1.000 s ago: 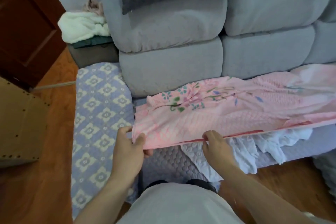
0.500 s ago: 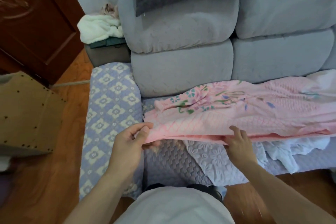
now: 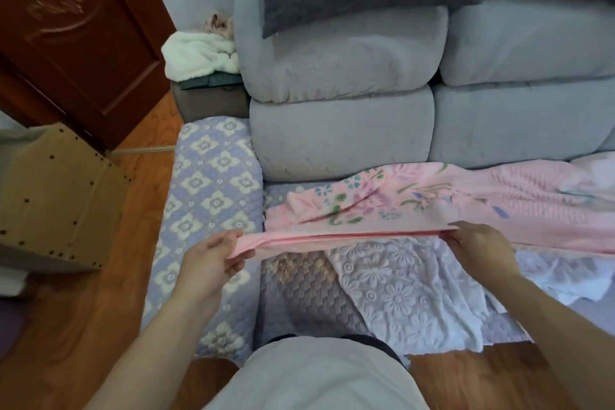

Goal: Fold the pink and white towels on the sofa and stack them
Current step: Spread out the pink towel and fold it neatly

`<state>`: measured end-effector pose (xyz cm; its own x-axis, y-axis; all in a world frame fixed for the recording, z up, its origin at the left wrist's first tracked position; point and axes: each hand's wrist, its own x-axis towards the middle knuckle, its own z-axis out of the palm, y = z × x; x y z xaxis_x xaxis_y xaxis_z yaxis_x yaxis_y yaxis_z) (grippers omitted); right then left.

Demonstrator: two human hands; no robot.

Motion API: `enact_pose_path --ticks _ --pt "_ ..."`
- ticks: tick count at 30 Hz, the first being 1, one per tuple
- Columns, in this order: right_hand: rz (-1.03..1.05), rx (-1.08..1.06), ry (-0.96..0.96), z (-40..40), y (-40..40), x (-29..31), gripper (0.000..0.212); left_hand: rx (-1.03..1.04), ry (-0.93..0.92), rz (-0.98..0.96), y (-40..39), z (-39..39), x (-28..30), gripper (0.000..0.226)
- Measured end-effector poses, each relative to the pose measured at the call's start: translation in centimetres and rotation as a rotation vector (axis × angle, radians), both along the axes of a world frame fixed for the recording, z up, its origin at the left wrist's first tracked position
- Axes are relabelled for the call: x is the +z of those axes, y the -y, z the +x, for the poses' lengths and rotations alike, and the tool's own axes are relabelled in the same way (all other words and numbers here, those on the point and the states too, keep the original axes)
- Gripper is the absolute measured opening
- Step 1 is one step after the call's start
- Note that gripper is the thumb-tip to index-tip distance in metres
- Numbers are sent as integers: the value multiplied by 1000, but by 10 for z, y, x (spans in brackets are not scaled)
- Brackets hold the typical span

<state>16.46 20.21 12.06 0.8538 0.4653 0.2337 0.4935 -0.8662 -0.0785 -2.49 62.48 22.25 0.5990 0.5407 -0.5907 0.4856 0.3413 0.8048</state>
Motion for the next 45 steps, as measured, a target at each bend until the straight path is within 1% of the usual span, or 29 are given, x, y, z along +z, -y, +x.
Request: enact_pose_path --ticks 2,3,5,7,8,10,13,15,17,18,20,21,22,26,27,29,31,32,33,35,36,37,39,41,42,43,45 --pt "-55 167 18 -9 11 -5 36 105 41 -127 1 7 2 22" --pt "-66 230 8 -12 16 -9 30 138 63 -162 3 11 5 21" --pt "-106 301 -18 -17 22 -14 7 189 102 -190 11 20 11 20" --pt "-113 301 -75 -21 23 -24 28 245 140 -203 24 28 18 20" --pt "-106 269 -131 -21 23 -25 27 275 160 -211 31 32 21 21" --pt "-37 222 -199 -23 25 -36 19 339 205 -241 50 40 28 23" --pt "72 262 -242 -21 32 -54 19 416 276 -263 76 51 39 25" --pt "96 305 -253 -20 36 -55 7 464 297 -234 86 57 46 25" --pt "143 287 -268 -20 41 -50 10 500 295 -188 91 59 54 24" --pt "142 273 -289 -20 44 -44 4 510 287 -160 92 59 58 24" --pt "171 229 -312 -20 54 -36 24 520 271 -110 93 56 62 25" --pt "208 196 -320 -18 58 -32 30 526 266 -94 94 55 64 26" --pt "241 161 -322 -16 60 -27 29 530 258 -84 95 55 65 26" --pt "399 -6 -297 -1 65 -18 10 488 238 -69 100 55 64 25" --pt "453 -60 -295 6 66 -15 10 442 237 -60 101 53 63 22" --pt "524 -122 -273 25 69 -3 21 277 235 -30 100 46 61 20" --pt "592 -168 -250 46 72 16 30 77 242 -31 99 37 60 37" --pt "626 -194 -266 55 73 28 29 12 229 -4 99 35 58 42" --pt "654 -216 -291 63 75 38 25 -23 197 75 98 34 55 41" --pt "676 -215 -345 71 75 57 23 8 89 313 94 36 50 25" --pt "657 -186 -360 72 73 63 26 33 38 414 93 39 48 18" --pt "611 -142 -370 71 70 67 28 54 -2 503 88 41 45 16" --pt "481 -52 -430 66 64 69 27 69 -111 681 79 48 42 24" --pt "413 0 -547 58 61 66 27 97 -265 779 63 57 40 38" --pt "417 8 -593 53 59 67 29 139 -299 793 53 63 38 43" --pt "438 13 -625 46 58 71 31 154 -257 803 50 70 39 43" --pt "492 27 -667 30 55 82 30 104 -24 746 70 91 54 24"
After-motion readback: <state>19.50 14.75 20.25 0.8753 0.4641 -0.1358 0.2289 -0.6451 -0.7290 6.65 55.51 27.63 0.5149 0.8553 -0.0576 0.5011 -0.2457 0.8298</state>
